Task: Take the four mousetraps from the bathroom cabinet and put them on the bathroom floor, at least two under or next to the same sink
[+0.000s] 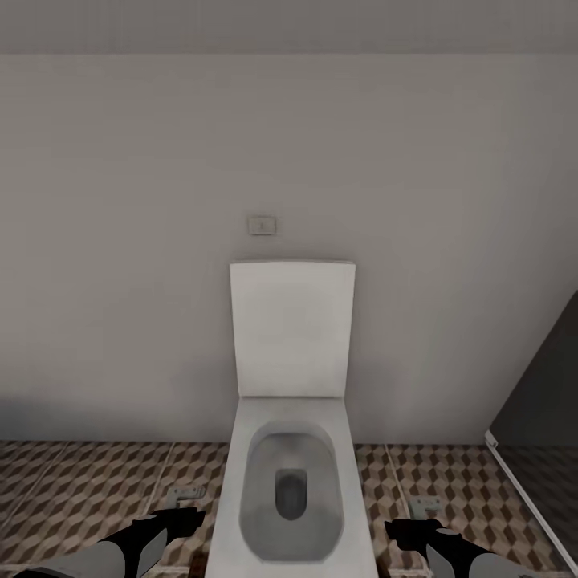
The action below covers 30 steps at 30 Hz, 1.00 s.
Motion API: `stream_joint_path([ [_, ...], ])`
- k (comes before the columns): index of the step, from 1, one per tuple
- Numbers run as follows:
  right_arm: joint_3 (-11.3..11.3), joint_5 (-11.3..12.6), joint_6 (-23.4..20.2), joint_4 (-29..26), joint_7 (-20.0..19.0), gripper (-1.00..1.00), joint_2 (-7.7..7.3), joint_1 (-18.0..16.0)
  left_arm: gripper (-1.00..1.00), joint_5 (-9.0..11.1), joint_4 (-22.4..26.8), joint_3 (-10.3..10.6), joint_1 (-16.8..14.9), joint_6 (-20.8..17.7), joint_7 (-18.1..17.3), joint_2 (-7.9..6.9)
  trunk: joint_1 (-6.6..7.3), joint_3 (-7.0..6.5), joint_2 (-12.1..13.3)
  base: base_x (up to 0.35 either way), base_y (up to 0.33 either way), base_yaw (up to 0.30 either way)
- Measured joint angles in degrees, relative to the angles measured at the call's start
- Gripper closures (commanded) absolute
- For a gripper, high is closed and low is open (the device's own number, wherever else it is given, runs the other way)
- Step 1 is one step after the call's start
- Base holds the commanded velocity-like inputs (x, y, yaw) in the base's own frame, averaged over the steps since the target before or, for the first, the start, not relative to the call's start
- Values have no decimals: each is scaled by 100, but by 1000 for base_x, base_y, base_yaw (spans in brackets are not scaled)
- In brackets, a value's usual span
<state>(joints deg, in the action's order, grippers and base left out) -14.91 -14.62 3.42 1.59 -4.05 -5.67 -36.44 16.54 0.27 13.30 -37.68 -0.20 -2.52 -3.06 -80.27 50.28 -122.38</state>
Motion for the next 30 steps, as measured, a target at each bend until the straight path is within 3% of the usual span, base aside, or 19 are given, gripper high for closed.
stream_joint_path([
  [30,2,-2,8,0,11,-100,1,0,-100,0,0,-5,0,3,0,-9,659,-539,1203,0,0,0],
])
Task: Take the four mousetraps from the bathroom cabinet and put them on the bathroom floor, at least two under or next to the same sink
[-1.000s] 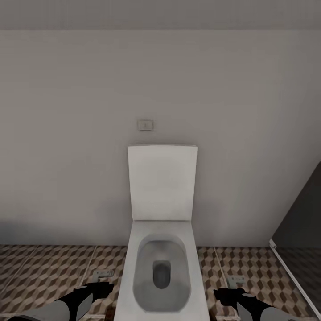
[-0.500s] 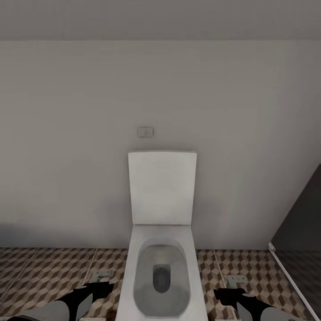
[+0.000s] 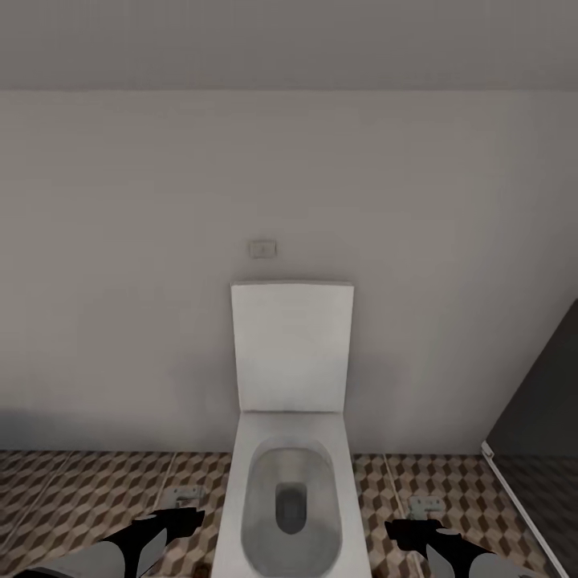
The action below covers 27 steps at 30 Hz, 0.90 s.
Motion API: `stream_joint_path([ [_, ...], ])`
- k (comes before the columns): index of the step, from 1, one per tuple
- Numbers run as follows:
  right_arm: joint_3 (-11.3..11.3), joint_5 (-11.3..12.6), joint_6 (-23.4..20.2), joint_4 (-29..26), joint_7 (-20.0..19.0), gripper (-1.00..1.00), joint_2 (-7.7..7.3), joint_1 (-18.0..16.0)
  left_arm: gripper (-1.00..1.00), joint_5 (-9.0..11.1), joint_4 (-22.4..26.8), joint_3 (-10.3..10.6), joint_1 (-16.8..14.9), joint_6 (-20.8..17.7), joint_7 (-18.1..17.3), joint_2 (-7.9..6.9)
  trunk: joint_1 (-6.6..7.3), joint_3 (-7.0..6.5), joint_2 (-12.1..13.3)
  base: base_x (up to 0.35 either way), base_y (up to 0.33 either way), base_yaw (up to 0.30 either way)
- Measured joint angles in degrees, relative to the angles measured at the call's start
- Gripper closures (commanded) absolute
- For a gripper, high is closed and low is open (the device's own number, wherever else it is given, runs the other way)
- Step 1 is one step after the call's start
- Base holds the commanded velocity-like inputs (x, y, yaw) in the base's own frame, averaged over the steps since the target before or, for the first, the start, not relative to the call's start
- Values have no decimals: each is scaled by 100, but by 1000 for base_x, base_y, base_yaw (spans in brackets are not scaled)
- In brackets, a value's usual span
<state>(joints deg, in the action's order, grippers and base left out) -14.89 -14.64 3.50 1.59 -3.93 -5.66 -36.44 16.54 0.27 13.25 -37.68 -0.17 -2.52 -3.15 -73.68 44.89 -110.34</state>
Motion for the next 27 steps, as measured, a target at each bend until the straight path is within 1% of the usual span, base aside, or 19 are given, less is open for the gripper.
stream_joint_path([
  [27,0,0,5,0,1,-100,-1,0,-100,0,0,2,0,-4,0,0,593,-485,1083,0,0,0],
])
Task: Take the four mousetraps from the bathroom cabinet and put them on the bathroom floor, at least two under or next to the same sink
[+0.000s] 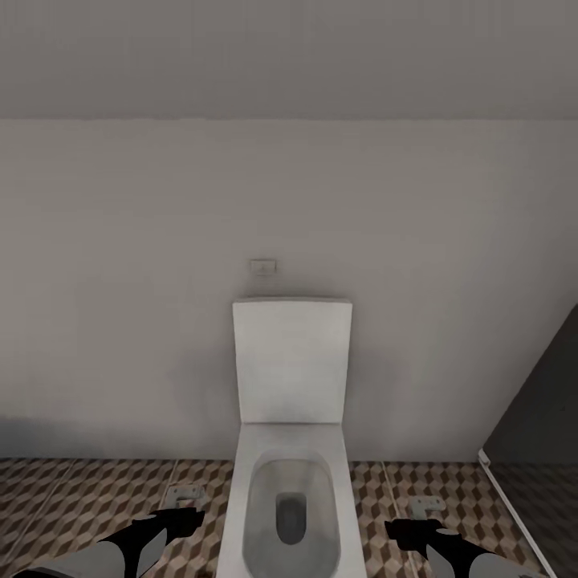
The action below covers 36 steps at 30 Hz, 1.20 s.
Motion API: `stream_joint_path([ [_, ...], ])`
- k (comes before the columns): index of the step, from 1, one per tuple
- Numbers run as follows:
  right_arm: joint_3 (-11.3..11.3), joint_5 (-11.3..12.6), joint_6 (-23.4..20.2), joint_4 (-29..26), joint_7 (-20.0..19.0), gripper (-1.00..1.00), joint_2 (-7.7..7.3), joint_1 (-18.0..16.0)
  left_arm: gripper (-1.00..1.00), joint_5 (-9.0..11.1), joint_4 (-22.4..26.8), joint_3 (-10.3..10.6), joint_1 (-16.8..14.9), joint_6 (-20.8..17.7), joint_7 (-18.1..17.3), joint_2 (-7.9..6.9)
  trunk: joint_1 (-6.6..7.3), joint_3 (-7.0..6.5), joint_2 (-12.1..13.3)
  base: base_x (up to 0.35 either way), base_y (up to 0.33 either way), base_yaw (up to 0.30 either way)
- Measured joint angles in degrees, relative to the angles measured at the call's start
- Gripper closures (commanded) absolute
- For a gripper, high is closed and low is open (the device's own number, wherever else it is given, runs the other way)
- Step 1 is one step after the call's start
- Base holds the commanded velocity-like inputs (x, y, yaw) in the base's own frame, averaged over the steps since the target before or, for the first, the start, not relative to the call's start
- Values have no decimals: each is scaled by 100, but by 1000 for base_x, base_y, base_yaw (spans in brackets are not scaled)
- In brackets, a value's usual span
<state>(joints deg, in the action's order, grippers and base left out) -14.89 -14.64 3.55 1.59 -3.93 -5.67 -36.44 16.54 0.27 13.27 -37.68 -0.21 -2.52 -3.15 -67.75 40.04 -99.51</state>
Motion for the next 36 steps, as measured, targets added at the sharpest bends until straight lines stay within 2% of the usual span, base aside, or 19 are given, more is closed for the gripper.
stream_joint_path([
  [36,0,-18,0,0,0,-100,-1,0,-100,0,0,0,0,4,0,0,791,-646,1444,0,0,0],
])
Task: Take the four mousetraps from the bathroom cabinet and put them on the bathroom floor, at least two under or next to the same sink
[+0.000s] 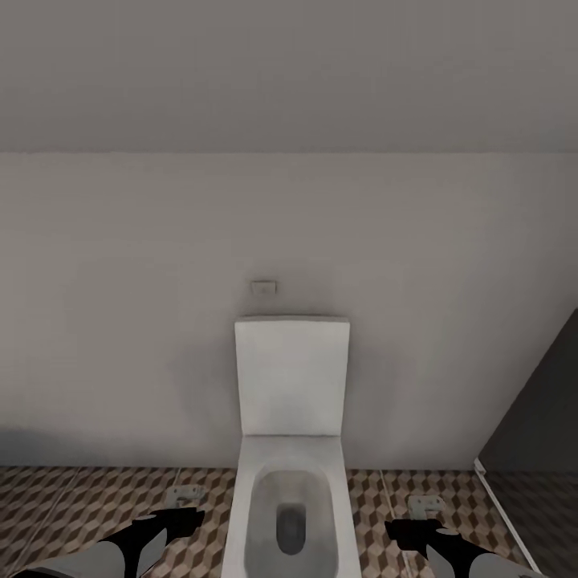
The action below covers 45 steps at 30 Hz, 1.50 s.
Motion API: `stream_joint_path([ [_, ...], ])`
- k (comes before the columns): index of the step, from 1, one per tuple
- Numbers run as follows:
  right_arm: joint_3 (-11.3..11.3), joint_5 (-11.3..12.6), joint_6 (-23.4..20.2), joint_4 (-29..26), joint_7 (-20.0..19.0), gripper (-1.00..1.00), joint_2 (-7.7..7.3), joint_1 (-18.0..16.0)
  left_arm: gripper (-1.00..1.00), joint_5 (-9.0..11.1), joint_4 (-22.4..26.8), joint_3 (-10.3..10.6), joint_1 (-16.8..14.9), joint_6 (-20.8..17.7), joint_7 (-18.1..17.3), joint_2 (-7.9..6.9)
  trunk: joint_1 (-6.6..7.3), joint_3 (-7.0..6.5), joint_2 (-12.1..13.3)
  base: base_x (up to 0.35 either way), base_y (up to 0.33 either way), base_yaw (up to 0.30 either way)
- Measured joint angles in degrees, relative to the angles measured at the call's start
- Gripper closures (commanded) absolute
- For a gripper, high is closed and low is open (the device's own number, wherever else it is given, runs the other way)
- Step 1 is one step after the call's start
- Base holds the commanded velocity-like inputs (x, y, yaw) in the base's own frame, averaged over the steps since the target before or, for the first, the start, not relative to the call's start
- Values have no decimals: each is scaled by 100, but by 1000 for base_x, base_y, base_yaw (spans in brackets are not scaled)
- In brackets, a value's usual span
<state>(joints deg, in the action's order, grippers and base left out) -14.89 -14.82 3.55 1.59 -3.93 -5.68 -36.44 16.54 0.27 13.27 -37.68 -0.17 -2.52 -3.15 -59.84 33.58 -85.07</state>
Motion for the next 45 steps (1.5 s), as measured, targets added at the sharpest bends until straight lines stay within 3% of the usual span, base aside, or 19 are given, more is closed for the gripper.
stream_joint_path([
  [41,0,0,1,0,0,-100,-9,-1,-100,0,0,-4,0,0,0,0,901,-737,1645,0,0,0],
  [45,0,0,0,0,0,-100,-9,-1,-100,0,0,-4,0,1,0,0,901,-737,1647,0,0,0],
])
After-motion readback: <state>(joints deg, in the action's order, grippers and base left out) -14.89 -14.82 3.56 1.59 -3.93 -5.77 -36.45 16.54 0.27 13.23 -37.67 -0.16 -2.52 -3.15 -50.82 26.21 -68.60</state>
